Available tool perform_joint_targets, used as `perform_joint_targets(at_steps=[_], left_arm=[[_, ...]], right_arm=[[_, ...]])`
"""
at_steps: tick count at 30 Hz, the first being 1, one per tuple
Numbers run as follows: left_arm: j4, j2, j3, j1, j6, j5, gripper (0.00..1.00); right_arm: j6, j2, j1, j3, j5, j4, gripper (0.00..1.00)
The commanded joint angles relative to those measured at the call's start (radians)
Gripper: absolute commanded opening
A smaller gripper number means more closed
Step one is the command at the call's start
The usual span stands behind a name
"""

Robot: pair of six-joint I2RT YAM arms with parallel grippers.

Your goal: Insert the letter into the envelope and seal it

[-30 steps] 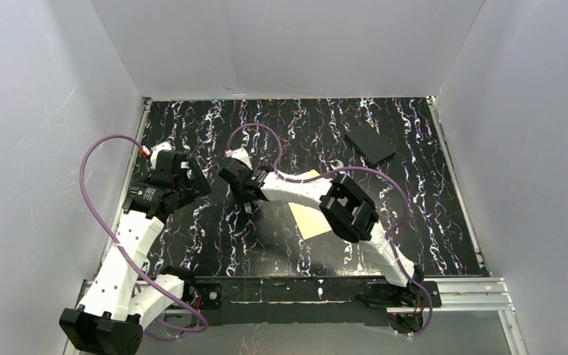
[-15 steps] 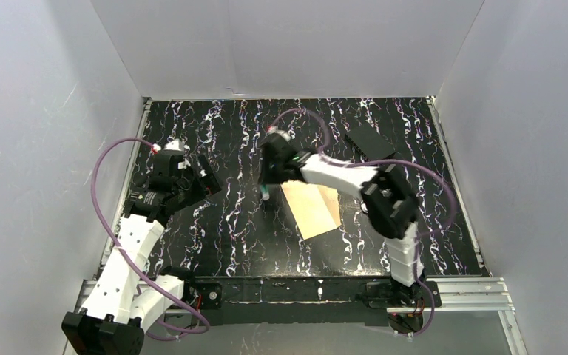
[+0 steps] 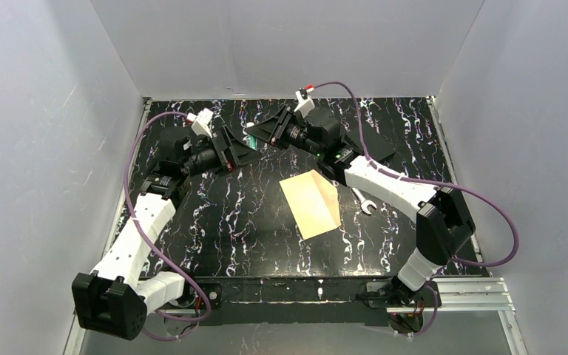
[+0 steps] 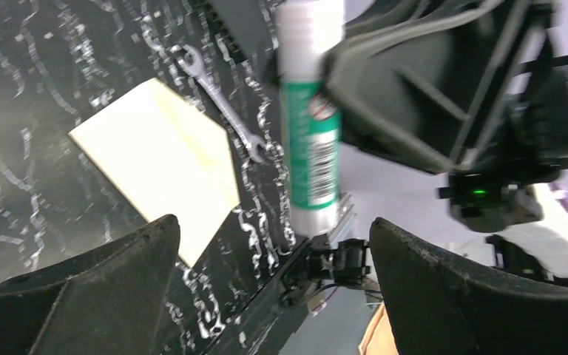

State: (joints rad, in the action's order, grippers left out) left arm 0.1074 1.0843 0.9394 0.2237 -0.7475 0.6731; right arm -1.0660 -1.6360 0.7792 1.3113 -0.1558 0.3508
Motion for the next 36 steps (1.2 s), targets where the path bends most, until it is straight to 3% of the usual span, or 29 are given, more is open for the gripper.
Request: perform_joint_targets(at_steps=[1,5,10,20,21,25,26,28,31,32,33,36], left_arm=[[-0.181,0.006,0.034,0.006,-0.114,0.109,0.98],[-0.189,0.021,0.045,0.011,-0.131,0.122,0.91],[-0.185,0.049,0.04,0.014,-0.176,0.108,0.64],[-0.187,0.1,0.118,0.014,-0.222,0.081,0.51],[-0.187,0.104,0.121,0.013,-0.221,0.091,0.45],[-0.187,0.1,0.119,0.013,-0.175,0.131,0.06],[-0.184,0.094,0.114,0.014,-0.156,0.138,0.0],[-0.142,0.081,0.12,0.014,-0.068,0.147,0.0],[0.009,0.044,0.144,0.014,0.178,0.164,0.0],[0.071,0.03,0.155,0.014,0.278,0.168,0.0],[0.125,0.019,0.163,0.013,0.411,0.176,0.0],[0.261,0.009,0.2,0.014,0.623,0.143,0.0]], right_arm=[[-0.073,0.029,-0.008,-0.033,-0.037,0.129,0.22],[-0.101,0.039,-0.008,-0.048,-0.046,0.151,0.22],[-0.145,0.028,-0.008,-0.052,-0.075,0.205,0.23],[-0.18,0.028,-0.008,-0.053,-0.102,0.221,0.25],[-0.183,0.026,-0.008,-0.053,-0.108,0.223,0.25],[-0.207,0.017,-0.009,-0.049,-0.143,0.255,0.27],[-0.194,0.017,-0.009,-0.036,-0.151,0.237,0.28],[-0.138,0.029,-0.011,-0.008,-0.151,0.148,0.37],[-0.018,0.074,-0.029,0.04,-0.135,-0.049,0.75],[0.034,0.083,-0.032,0.067,-0.138,-0.125,0.8],[0.087,0.085,-0.033,0.109,-0.146,-0.209,0.82],[0.236,0.06,-0.034,0.252,-0.154,-0.516,0.81]])
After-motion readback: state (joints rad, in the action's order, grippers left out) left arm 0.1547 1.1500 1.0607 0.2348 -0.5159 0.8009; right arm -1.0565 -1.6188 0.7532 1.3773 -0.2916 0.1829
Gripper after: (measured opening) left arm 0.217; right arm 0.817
